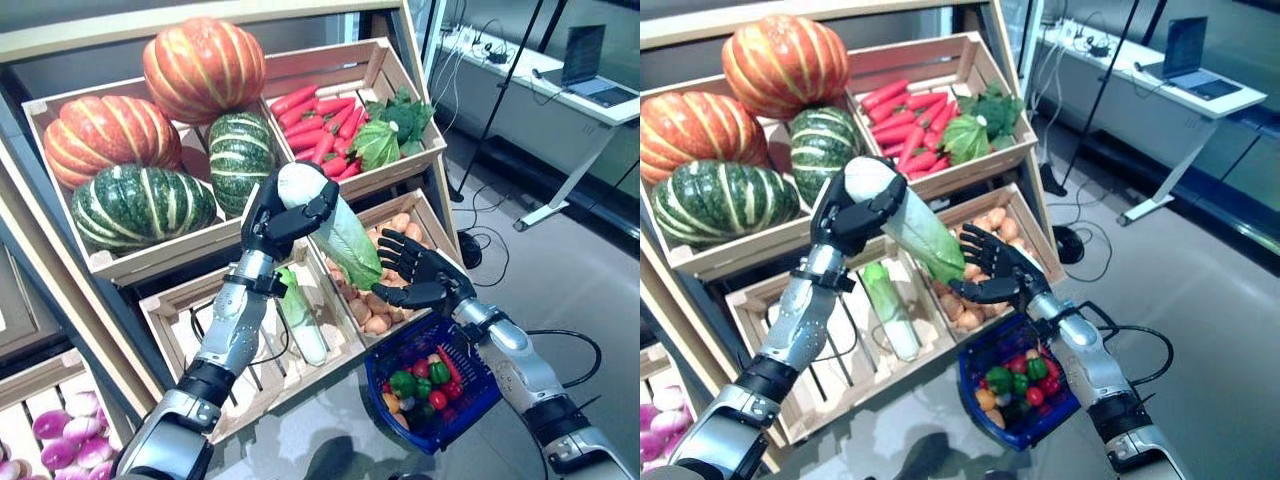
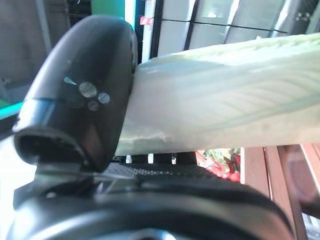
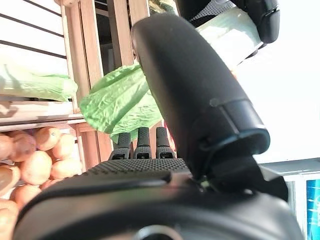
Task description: Put vegetables into the basket
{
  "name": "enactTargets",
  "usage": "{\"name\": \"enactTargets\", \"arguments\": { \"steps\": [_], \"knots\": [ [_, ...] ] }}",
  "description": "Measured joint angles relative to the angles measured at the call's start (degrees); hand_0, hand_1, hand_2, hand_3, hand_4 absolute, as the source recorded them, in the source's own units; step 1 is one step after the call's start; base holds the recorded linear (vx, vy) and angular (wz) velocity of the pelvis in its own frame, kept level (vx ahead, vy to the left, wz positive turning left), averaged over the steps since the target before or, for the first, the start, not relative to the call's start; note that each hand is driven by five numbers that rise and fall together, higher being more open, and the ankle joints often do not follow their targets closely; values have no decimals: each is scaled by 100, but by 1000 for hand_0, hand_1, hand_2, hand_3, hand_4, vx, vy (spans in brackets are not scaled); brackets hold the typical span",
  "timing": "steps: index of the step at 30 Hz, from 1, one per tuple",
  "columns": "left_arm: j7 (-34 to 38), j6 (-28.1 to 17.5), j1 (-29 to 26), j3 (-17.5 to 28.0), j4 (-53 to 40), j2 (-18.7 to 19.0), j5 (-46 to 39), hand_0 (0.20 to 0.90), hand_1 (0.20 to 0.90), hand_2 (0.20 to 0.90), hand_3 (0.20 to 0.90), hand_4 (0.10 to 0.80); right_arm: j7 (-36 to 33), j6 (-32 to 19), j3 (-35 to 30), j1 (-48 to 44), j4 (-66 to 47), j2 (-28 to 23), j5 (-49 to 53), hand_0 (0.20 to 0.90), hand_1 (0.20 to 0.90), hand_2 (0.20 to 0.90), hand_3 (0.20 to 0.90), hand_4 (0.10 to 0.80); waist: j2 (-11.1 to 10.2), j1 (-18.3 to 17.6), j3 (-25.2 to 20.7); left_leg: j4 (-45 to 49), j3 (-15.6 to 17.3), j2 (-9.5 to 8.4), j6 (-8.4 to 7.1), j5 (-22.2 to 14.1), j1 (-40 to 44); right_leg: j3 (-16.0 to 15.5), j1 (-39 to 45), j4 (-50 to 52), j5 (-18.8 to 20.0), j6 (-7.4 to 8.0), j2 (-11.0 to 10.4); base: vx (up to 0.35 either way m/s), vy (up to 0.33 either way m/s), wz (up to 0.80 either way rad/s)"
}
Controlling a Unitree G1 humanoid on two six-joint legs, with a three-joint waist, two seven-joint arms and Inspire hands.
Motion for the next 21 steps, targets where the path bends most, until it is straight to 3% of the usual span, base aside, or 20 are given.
{"name": "enactTargets", "arguments": {
  "steps": [7, 14, 21],
  "knots": [
    [186, 129, 239, 124, 5, -122, -155, 300, 300, 300, 300, 400, 0, 814, 238, -370, -198, -162, -193, 900, 900, 900, 900, 800, -89, 29, -94, -396, 6, -174, 62, 111, 231, 22, 296, -599, 269, 103, -76, 4, 1, -2],
    [245, 125, 268, 84, 5, -87, 295, 300, 300, 300, 300, 400, -76, 1060, 488, -660, -195, -196, -698, 900, 900, 900, 900, 800, -103, 36, -103, -401, -1, -195, 63, 111, 271, 35, 336, -601, 273, 108, -90, 9, 0, 0],
    [246, 129, 275, -276, 7, -184, 534, 300, 300, 300, 300, 400, -940, 1175, 721, -933, -388, -192, -1871, 900, 900, 900, 900, 800, -102, 28, -103, -401, 0, -201, 80, 124, 289, 86, 347, -619, 303, 118, -87, 5, 0, 0]
  ]
}}
